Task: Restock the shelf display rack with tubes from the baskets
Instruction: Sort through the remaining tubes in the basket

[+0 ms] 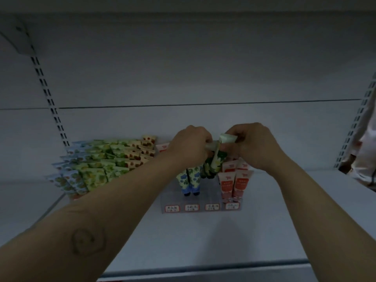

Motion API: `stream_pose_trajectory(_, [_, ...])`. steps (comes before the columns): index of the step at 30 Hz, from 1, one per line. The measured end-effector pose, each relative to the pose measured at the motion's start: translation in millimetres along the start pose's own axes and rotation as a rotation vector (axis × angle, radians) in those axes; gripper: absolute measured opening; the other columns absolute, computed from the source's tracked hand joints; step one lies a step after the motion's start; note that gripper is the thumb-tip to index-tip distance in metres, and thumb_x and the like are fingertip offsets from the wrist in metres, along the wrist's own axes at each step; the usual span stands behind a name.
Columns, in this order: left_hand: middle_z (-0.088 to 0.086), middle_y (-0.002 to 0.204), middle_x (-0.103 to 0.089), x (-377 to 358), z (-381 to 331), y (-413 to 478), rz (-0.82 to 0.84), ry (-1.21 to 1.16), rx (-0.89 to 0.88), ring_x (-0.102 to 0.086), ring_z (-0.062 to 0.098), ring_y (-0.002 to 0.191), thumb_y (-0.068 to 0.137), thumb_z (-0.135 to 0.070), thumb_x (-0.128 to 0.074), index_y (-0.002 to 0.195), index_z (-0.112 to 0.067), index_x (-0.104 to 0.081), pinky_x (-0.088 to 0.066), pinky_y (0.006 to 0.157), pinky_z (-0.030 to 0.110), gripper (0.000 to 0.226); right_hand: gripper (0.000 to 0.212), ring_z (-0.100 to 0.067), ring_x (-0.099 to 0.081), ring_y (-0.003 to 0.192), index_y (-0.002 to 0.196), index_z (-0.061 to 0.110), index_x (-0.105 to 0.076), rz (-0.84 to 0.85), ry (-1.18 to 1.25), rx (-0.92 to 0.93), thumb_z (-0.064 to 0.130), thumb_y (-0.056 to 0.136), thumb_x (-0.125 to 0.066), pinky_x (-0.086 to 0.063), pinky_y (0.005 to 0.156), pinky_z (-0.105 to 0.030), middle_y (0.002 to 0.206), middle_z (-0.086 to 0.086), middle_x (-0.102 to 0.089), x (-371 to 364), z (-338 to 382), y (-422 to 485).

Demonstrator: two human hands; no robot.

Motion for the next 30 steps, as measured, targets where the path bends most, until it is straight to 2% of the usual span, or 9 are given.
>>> stream_pose_trajectory(2, [0.0,0.067,-0.051,-3.1,-6.7,2.8,0.051,0.109,-0.034,-0.051,0.018,0.064,0.079,-0.009,-0.062,0.084,-0.012,-0.066,-0.032,0.054,0.024,0.007,0.011,-0.009,-0.059,0.067,0.08,0.024,-0.068,0.042,-0.148,0.008,0.023,0.077,-0.078,-0.043,0.054,-0.012,0.073,0.007,-0.065,-6.8,2.8,-1.3])
stream_pose_trajectory(5, [0.001,0.062,-0.048,-4.2,-13.4,6.7,0.107,0.152,-0.051,-0.046,0.015,0.056,0.076,-0.005,-0.059,0.076,-0.007,-0.063,-0.034,0.051,0.024,0.005,0.007,-0.015,-0.062,0.072,0.084,0.022,-0.071,0.07,-0.358,0.041,0.024,0.079,-0.075,-0.048,0.061,-0.027,0.08,-0.002,-0.07,-20.5,8.8,-0.4])
stream_pose_trajectory(8, [0.001,0.059,-0.038,-5.0,-15.1,8.8,0.134,0.182,-0.054,-0.039,0.013,0.053,0.079,-0.005,-0.06,0.058,-0.012,-0.041,-0.03,0.049,0.026,0.03,0.007,-0.02,-0.062,0.075,0.086,0.018,-0.072,0.073,-0.507,0.076,0.024,0.083,-0.07,-0.047,0.062,-0.028,0.084,-0.006,-0.07,-31.6,18.2,1.1])
stream_pose_trajectory(12, [0.002,0.058,-0.034,-1.8,-20.6,11.4,0.134,0.187,-0.09,-0.037,0.014,0.052,0.079,-0.004,-0.063,0.055,-0.014,-0.031,-0.034,0.056,0.029,0.041,0.012,-0.02,-0.063,0.078,0.091,0.017,-0.073,0.052,-0.552,0.03,0.026,0.083,-0.069,-0.049,0.064,-0.027,0.088,-0.005,-0.07,-34.1,14.8,2.5])
stream_pose_trajectory(17, [0.003,0.058,-0.035,-4.4,-24.3,8.6,0.124,0.217,-0.104,-0.038,0.015,0.053,0.078,-0.007,-0.063,0.055,-0.012,-0.034,-0.033,0.055,0.029,0.038,0.007,-0.017,-0.055,0.063,0.077,0.02,-0.069,0.019,-0.589,-0.033,0.027,0.079,-0.068,-0.037,0.051,-0.023,0.064,0.004,-0.055,-32.4,9.0,-3.9])
stream_pose_trajectory(21, [-0.003,0.065,-0.039,-7.9,-10.1,1.6,0.083,0.229,-0.052,-0.043,0.017,0.072,0.079,-0.016,-0.062,0.077,-0.018,-0.054,-0.03,0.07,0.031,0.009,0.013,-0.018,-0.055,0.061,0.078,0.016,-0.069,0.013,-0.599,-0.083,0.029,0.078,-0.068,-0.033,0.046,-0.021,0.061,0.003,-0.053,-27.1,5.1,-4.2])
stream_pose_trajectory(26, [-0.003,0.08,-0.037,-16.3,-4.6,-4.8,0.047,0.252,-0.082,-0.041,0.021,0.101,0.082,-0.02,-0.061,0.094,-0.015,-0.057,-0.024,0.075,0.035,0.014,0.013,-0.017,-0.056,0.061,0.075,0.016,-0.07,-0.002,-0.593,-0.094,0.028,0.077,-0.07,-0.033,0.045,-0.021,0.066,-0.001,-0.06,-19.4,9.3,-0.6])
stream_pose_trajectory(28, [-0.004,0.08,-0.033,-14.8,-4.9,-4.6,0.023,0.266,-0.086,-0.039,0.021,0.103,0.082,-0.024,-0.062,0.093,-0.014,-0.055,-0.024,0.075,0.034,0.016,0.015,-0.015,-0.054,0.058,0.066,0.017,-0.066,-0.014,-0.536,-0.092,0.027,0.076,-0.071,-0.032,0.044,-0.021,0.063,0.0,-0.059,-14.6,14.3,0.6])
stream_pose_trajectory(30, [-0.001,0.092,-0.035,-13.9,-6.5,-5.0,0.009,0.263,-0.097,-0.036,0.021,0.104,0.082,-0.024,-0.063,0.09,-0.013,-0.057,-0.026,0.075,0.035,0.015,0.018,-0.013,-0.054,0.057,0.059,0.018,-0.063,-0.051,-0.409,-0.11,0.023,0.072,-0.074,-0.033,0.045,-0.022,0.061,0.0,-0.06,-2.3,17.9,0.9])
Point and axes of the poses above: each hand's wrist, its own y-axis towards the middle knuckle, its own x-axis out of the back of the hand, z = x × y, the point moved 9 cm from there along y, towards the middle knuckle
